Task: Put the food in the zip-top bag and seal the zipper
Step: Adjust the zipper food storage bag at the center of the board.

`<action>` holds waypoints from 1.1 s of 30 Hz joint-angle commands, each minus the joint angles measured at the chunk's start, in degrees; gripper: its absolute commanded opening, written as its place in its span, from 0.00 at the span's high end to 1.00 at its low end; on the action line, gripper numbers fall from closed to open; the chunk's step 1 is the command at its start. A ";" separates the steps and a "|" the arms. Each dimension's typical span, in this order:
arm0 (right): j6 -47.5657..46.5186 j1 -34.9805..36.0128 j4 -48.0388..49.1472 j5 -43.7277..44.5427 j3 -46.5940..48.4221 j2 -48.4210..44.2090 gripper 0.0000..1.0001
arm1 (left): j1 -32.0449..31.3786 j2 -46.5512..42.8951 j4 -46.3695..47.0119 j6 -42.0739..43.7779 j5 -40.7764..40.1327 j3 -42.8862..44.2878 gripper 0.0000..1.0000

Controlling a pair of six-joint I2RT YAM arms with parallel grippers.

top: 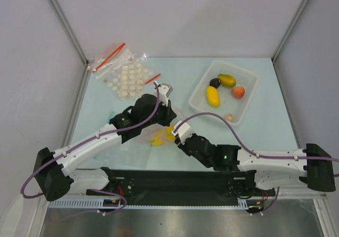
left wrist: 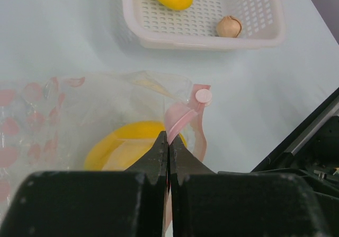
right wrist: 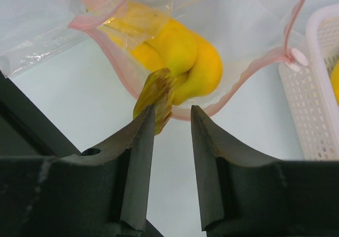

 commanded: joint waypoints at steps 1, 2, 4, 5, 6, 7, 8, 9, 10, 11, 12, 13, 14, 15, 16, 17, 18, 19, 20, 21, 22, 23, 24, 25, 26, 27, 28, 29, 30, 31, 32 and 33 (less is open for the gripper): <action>0.17 -0.13 2.47 -2.51 -0.30 -1.25 0.61 | 0.35 -1.76 2.97 -1.79 -3.92 -0.38 0.99; 0.17 -0.13 2.82 -3.12 -0.39 -1.25 0.60 | 0.53 -1.93 3.06 -1.88 -4.28 -0.38 0.99; -0.01 -0.13 3.00 -4.71 -0.30 -0.90 0.57 | 0.70 -2.02 3.06 -2.06 -4.72 -0.64 0.99; -0.01 -0.13 3.26 -5.15 -0.39 -0.64 0.55 | 0.79 -2.19 3.15 -2.06 -4.63 -0.73 1.00; -0.09 -0.05 3.35 -5.85 -0.22 -0.37 0.55 | 0.79 -2.20 3.32 -2.06 -4.46 -0.90 0.99; -0.18 -0.05 3.35 -5.85 -0.30 0.15 0.54 | 0.79 -2.37 3.67 -2.06 -3.93 -0.99 1.00; -0.18 -0.05 3.35 -5.94 -0.21 0.59 0.52 | 0.70 -2.37 3.76 -2.06 -3.67 -1.08 0.99; -0.18 0.13 3.35 -6.29 0.05 0.95 0.52 | 0.79 -2.37 3.76 -2.06 -3.49 -1.08 0.99; -0.36 0.30 3.35 -6.47 0.14 1.47 0.50 | 0.70 -2.37 3.85 -2.06 -3.23 -1.17 0.99; -0.36 0.39 5.18 -6.04 0.05 1.82 0.49 | 0.70 -2.29 3.94 -2.15 -2.88 -1.08 0.99; -0.18 0.39 5.28 -5.51 0.14 2.26 0.48 | 0.70 -2.28 3.94 -2.15 -2.61 -1.17 0.99; 0.43 0.31 5.11 -4.72 0.49 3.22 0.48 | 0.79 -2.37 4.29 -2.23 -1.91 -1.26 0.99; 0.87 0.22 4.85 -3.58 0.92 3.93 0.48 | 0.79 -2.29 4.55 -2.41 -1.47 -1.34 0.99; 1.31 0.13 4.41 -1.39 1.28 4.55 0.47 | 0.70 -2.28 4.64 -2.50 -1.03 -1.43 0.99; 1.49 -0.31 4.23 -0.76 1.89 4.90 0.48 | 0.70 -2.37 4.73 -2.59 -0.68 -1.43 0.99; 2.10 -0.66 4.23 -0.32 1.98 5.86 0.48 | 0.70 -2.46 4.99 -2.67 -0.33 -1.52 0.99; 2.28 -0.84 4.23 -0.23 2.16 6.22 0.48 | 0.70 -2.55 4.99 -2.67 -0.24 -1.61 0.99; 2.45 -1.53 4.23 -0.14 2.25 6.48 0.53 | 0.70 -2.63 4.90 -2.67 -0.24 -1.61 0.99; 2.80 -1.89 2.49 -0.23 2.51 6.83 0.58 | 0.70 -2.81 4.90 -2.67 -0.15 -1.61 0.99; 3.24 -2.07 2.21 0.21 2.77 7.36 0.64 | 0.70 -2.90 4.99 -2.59 -0.15 -1.70 0.99; 3.59 -2.33 1.95 0.47 2.95 7.45 0.71 | 0.79 -2.99 4.90 -2.59 -0.15 -1.70 1.00; 3.77 -2.59 1.60 0.65 3.12 7.63 0.82 | 0.70 -2.99 4.99 -2.59 -0.15 -1.78 0.99; 3.86 -2.60 1.68 0.91 3.13 7.37 0.87 | 0.70 -2.90 5.17 -2.67 0.37 -1.78 0.99; 3.95 -2.60 1.77 1.17 3.13 7.19 0.95 | 0.79 -2.73 5.34 -2.67 0.73 -1.78 0.99; 4.03 -2.68 1.86 1.96 3.04 7.02 0.98 | 0.70 -2.46 5.43 -2.76 0.90 -1.70 0.99; 4.38 -2.68 1.77 2.49 3.04 6.84 1.00 | 0.70 -2.20 5.52 -2.76 1.51 -1.70 0.99; 4.56 -2.68 1.94 3.28 2.86 6.23 1.00 | 0.70 -1.41 5.52 -2.76 3.00 -1.44 0.99; 4.56 -2.68 2.12 4.24 2.43 5.79 1.00 | 0.70 -0.88 5.35 -2.85 3.80 -1.00 0.99; 4.56 -2.68 2.30 4.60 2.07 5.26 1.00 | 0.70 -0.53 5.26 -2.85 4.41 -0.82 0.99; 4.74 -2.68 2.73 5.04 1.81 4.04 1.00 | 0.70 0.43 4.99 -2.94 5.46 -0.64 0.99; 4.83 -2.68 3.00 6.00 1.46 3.33 1.00 | 0.70 0.79 4.73 -3.11 5.91 -0.21 0.99; 4.83 -2.60 3.26 6.62 0.67 2.71 1.00 | 0.70 1.14 4.73 -3.20 6.26 -0.12 0.99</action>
